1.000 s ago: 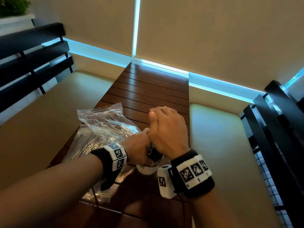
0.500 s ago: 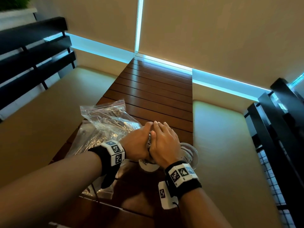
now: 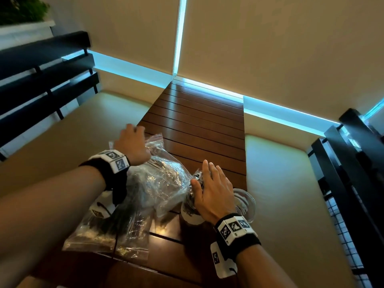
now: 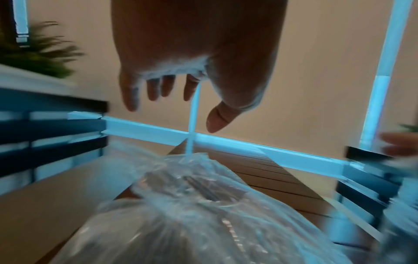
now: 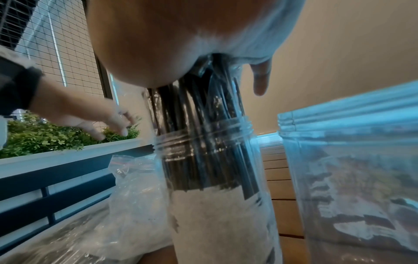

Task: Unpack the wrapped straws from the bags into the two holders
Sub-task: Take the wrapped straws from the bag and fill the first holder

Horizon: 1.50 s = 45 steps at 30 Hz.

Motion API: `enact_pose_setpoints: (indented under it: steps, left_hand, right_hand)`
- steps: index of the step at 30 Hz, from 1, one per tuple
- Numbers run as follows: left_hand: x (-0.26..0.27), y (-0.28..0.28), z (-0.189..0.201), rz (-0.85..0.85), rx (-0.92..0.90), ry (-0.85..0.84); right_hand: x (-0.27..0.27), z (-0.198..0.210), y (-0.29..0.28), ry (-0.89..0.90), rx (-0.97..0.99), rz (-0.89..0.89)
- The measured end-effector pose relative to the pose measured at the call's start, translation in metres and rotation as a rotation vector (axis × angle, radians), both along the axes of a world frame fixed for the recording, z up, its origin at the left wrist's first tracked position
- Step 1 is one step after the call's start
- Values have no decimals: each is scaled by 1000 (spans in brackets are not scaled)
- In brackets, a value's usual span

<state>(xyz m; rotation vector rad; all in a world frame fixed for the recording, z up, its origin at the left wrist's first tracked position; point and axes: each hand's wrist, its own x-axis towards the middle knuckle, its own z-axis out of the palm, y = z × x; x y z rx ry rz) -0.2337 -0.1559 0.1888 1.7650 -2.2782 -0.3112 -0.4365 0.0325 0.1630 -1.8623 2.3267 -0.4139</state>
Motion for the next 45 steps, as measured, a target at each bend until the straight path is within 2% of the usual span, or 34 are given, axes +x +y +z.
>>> enact_pose_setpoints:
  steps: [2,3,5,6,10,11,14,17,22,25,29,31,34,36,38,39,42,43,45]
  left_hand:
    - [23,-27,-19,266,119,16]
    - [36,-42,-33,363,228,84]
    - [53,-59,-50,486,393,256]
    - [56,-62,-55,506,418,322]
    - [45,-64,-70,389,504,602]
    - [40,-64,-73,331,493,623]
    - [33,-66,-66,252,314,538]
    - [18,-44,-20,173,127,524]
    - [3,-16,53,-87,72,806]
    - [3,6,92,-223,27,878]
    - [10,29,114,-304,138,932]
    - [13,37,114,-305,232,948]
    - [18,44,115,-308,403,906]
    - [19,44,116,-294,462,726]
    - [18,47,120,-295,436,508]
    - [17,46,119,-282,418,467]
    - [13,49,119,-225,474,426]
    - [12,51,119,-200,497,460]
    - [11,56,120,-124,512,531]
  right_hand:
    - [0,0,-1,0,24,0]
    - [0,0,-1,10,32,-4]
    - [-2,0,-3,36,64,-8]
    - [-3,2,-4,44,94,-7]
    - [-4,19,-10,84,170,-66]
    - [-3,26,-12,100,143,-100]
    - [3,50,-21,181,-6,-133]
    - [13,74,-32,164,-194,-72]
    - [35,120,-50,87,-403,53]
    - [41,144,-61,105,-396,151]
    - [48,158,-77,173,-218,210]
    - [54,151,-81,217,-187,217]
    - [65,130,-81,205,-250,278]
    - [72,112,-75,193,-331,318]
    - [75,94,-70,215,-384,326]
    - [73,84,-68,193,-416,312]
    - [70,73,-59,-43,-522,257]
    - [69,72,-56,-58,-544,242]
    - [69,71,-52,40,-562,210]
